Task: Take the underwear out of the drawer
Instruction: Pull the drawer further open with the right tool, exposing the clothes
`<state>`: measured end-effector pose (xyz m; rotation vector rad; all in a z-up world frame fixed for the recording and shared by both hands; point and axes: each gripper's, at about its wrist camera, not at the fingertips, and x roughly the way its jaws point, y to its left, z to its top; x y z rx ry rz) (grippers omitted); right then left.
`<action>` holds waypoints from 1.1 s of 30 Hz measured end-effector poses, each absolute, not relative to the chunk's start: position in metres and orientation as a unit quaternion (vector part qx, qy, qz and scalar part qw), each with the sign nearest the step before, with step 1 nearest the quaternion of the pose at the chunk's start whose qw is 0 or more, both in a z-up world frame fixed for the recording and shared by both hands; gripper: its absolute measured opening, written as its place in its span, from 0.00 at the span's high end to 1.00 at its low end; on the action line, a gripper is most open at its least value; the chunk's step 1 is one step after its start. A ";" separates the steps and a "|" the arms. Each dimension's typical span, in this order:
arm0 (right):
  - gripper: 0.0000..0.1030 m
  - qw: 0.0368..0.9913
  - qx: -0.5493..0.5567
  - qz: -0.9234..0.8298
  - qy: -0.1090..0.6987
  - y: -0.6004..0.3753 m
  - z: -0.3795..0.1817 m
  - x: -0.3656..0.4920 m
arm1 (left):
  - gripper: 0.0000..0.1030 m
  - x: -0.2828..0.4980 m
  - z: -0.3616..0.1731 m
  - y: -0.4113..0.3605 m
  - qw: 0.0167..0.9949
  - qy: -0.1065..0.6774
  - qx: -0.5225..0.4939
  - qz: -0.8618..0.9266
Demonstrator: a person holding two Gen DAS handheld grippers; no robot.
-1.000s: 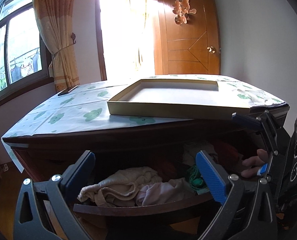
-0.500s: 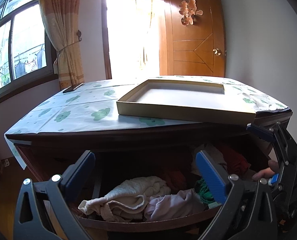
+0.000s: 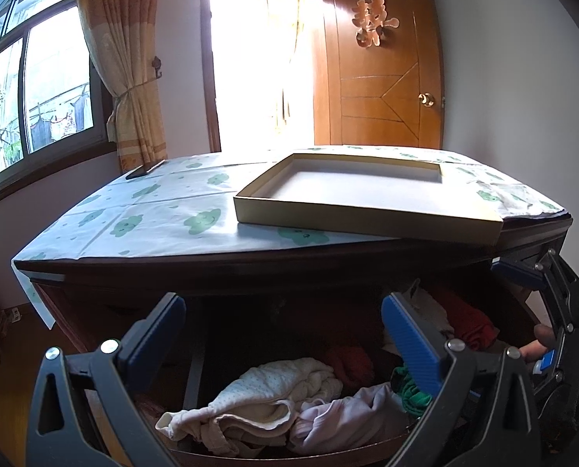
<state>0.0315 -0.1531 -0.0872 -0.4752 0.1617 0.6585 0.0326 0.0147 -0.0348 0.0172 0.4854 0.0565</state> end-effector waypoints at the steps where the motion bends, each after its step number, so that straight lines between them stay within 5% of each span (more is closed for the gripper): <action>1: 0.01 0.916 -0.231 0.319 0.082 -0.153 -0.087 0.033 | 0.00 0.033 -0.035 0.015 0.970 0.241 0.008 0.028; 33: 0.01 0.901 -0.207 0.311 0.220 -0.155 -0.079 0.062 | 0.00 0.035 -0.042 -0.006 0.957 0.286 0.042 0.004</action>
